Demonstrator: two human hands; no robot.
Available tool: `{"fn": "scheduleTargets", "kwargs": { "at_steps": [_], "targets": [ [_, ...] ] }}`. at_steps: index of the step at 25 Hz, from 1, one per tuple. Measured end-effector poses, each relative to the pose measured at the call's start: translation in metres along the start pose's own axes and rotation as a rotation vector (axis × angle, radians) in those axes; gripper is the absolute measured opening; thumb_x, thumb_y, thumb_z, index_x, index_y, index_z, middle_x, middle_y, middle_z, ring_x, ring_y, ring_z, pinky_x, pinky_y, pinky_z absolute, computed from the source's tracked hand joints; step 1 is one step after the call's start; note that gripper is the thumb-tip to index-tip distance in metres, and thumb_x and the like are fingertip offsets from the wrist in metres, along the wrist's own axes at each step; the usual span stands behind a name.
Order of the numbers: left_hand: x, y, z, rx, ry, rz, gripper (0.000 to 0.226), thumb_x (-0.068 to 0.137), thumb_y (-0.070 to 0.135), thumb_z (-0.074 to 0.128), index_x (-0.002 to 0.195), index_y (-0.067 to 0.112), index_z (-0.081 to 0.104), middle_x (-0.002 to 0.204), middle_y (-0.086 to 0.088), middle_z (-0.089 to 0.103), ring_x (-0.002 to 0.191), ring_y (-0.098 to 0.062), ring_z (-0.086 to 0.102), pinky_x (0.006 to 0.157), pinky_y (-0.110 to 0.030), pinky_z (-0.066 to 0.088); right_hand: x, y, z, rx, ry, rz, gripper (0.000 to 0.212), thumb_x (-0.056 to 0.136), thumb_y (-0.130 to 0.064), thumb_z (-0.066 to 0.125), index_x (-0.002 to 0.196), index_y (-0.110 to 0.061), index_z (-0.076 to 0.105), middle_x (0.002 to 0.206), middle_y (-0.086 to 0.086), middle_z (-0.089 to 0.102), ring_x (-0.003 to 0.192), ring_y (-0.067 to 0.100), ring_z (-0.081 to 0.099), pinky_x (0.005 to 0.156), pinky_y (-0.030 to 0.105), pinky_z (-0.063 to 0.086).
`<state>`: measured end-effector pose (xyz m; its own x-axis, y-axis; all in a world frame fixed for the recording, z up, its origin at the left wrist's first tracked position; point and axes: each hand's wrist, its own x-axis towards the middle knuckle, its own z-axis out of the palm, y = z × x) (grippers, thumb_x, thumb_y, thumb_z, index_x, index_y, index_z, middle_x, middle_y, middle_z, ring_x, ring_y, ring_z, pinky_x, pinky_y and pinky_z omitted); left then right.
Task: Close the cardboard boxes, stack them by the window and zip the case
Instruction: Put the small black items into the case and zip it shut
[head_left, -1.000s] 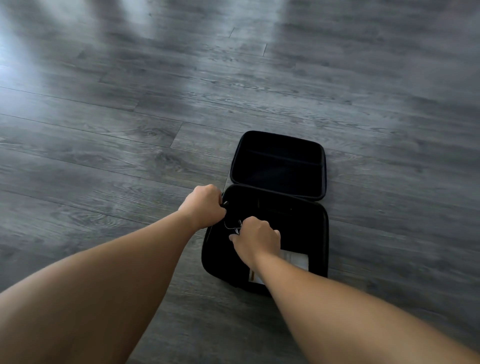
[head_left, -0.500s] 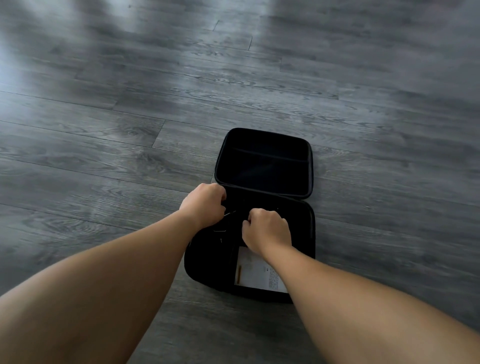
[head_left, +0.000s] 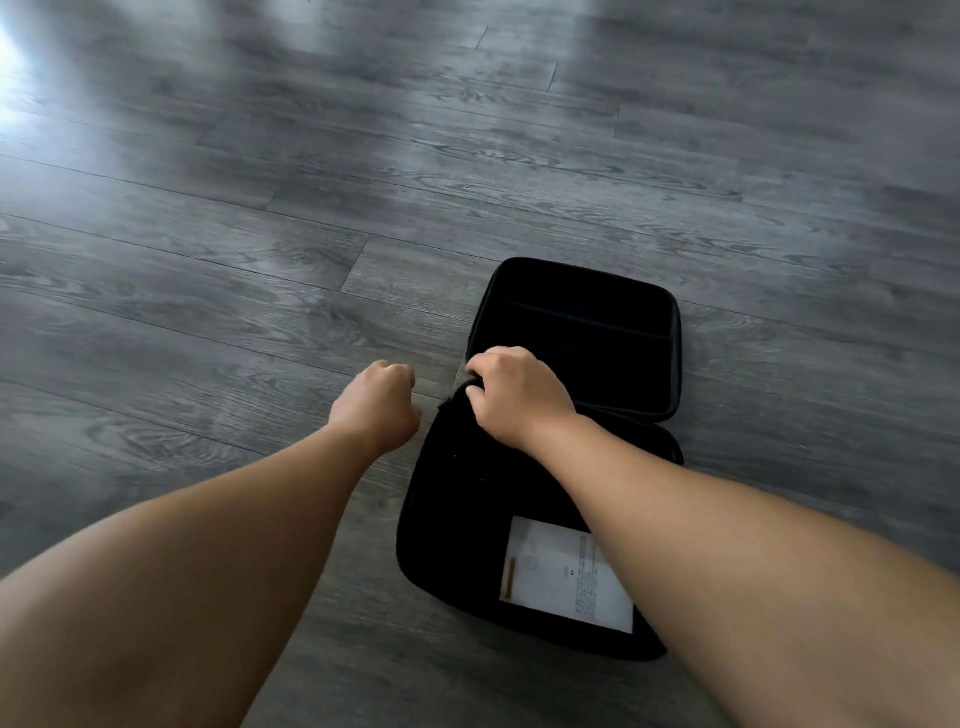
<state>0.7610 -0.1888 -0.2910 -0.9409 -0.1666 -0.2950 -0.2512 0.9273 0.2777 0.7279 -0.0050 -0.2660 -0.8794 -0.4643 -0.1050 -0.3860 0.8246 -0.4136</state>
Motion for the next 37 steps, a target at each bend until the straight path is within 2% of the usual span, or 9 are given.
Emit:
{"fn": "scheduleTargets", "kwargs": {
  "at_steps": [4,7,10,13,18,22,25,30,37],
  "targets": [
    [0.006,-0.005,0.009,-0.068,-0.017,0.026,0.038,0.081,0.021,0.069,0.117,0.011,0.064,0.121,-0.012,0.06,0.115,-0.03,0.056,0.094,-0.04,0.05,0.023,-0.019,0.017,-0.112,-0.187,-0.032,0.028,0.099,-0.038,0.05,0.108,-0.015,0.064,0.12,0.005,0.064,0.118,0.027,0.056,0.094,0.039,0.042],
    [0.01,-0.001,0.013,-0.119,-0.027,0.072,0.033,0.083,0.021,0.063,0.114,0.012,0.067,0.115,-0.012,0.062,0.111,-0.03,0.058,0.092,-0.041,0.051,0.02,-0.019,0.025,-0.214,-0.126,-0.007,0.025,0.095,-0.043,0.049,0.091,-0.021,0.062,0.11,0.006,0.067,0.113,0.029,0.057,0.088,0.041,0.038],
    [0.014,0.007,0.016,-0.123,-0.031,0.107,0.027,0.079,0.026,0.066,0.102,0.011,0.069,0.106,-0.01,0.061,0.104,-0.03,0.059,0.086,-0.041,0.053,0.024,-0.019,0.018,-0.198,-0.129,0.086,0.023,0.076,-0.043,0.061,0.078,-0.024,0.047,0.099,0.006,0.067,0.107,0.03,0.058,0.078,0.039,0.037],
    [0.014,0.012,0.019,-0.102,-0.037,0.106,0.027,0.078,0.029,0.071,0.098,0.011,0.067,0.105,-0.008,0.059,0.1,-0.03,0.059,0.083,-0.042,0.053,0.028,-0.015,0.014,-0.285,-0.197,0.141,0.02,0.075,-0.036,0.063,0.089,-0.027,0.053,0.109,0.004,0.064,0.112,0.03,0.052,0.08,0.04,0.038],
    [0.014,0.016,0.025,-0.049,0.006,0.109,0.009,0.088,0.015,0.061,0.094,0.011,0.066,0.102,-0.008,0.06,0.098,-0.033,0.059,0.08,-0.043,0.052,0.037,-0.015,0.025,-0.406,-0.202,0.14,0.019,0.087,-0.016,0.047,0.096,-0.03,0.057,0.109,0.003,0.068,0.114,0.028,0.043,0.078,0.041,0.026],
    [0.011,0.013,0.016,-0.057,0.02,0.126,0.012,0.087,0.016,0.064,0.095,0.008,0.068,0.102,-0.012,0.061,0.099,-0.036,0.059,0.081,-0.043,0.051,0.042,-0.014,0.029,-0.376,-0.14,0.129,0.017,0.091,-0.015,0.049,0.096,-0.026,0.061,0.107,0.005,0.068,0.112,0.029,0.044,0.08,0.043,0.024],
    [0.013,0.013,0.005,-0.108,0.1,0.139,0.012,0.087,0.016,0.065,0.096,0.009,0.069,0.101,-0.011,0.061,0.098,-0.034,0.058,0.079,-0.042,0.05,0.041,-0.009,0.023,-0.304,-0.056,0.095,0.015,0.09,-0.018,0.059,0.1,-0.026,0.067,0.103,0.0,0.068,0.107,0.028,0.044,0.077,0.042,0.023],
    [0.011,0.038,-0.015,-0.22,0.225,0.184,0.012,0.089,0.017,0.066,0.099,0.012,0.072,0.097,-0.006,0.06,0.093,-0.028,0.057,0.075,-0.036,0.047,0.027,0.007,-0.004,-0.174,0.124,0.116,0.013,0.092,-0.023,0.058,0.101,-0.026,0.067,0.098,-0.001,0.063,0.102,0.028,0.049,0.077,0.041,0.024],
    [-0.009,0.111,-0.006,-0.214,0.096,0.388,0.021,0.085,0.015,0.067,0.105,0.017,0.072,0.106,-0.009,0.066,0.102,-0.029,0.06,0.088,-0.041,0.051,-0.046,0.065,-0.038,-0.008,0.094,0.268,0.012,0.087,-0.033,0.066,0.097,-0.03,0.06,0.096,-0.004,0.067,0.1,0.027,0.056,0.08,0.04,0.03]
  ]
}}
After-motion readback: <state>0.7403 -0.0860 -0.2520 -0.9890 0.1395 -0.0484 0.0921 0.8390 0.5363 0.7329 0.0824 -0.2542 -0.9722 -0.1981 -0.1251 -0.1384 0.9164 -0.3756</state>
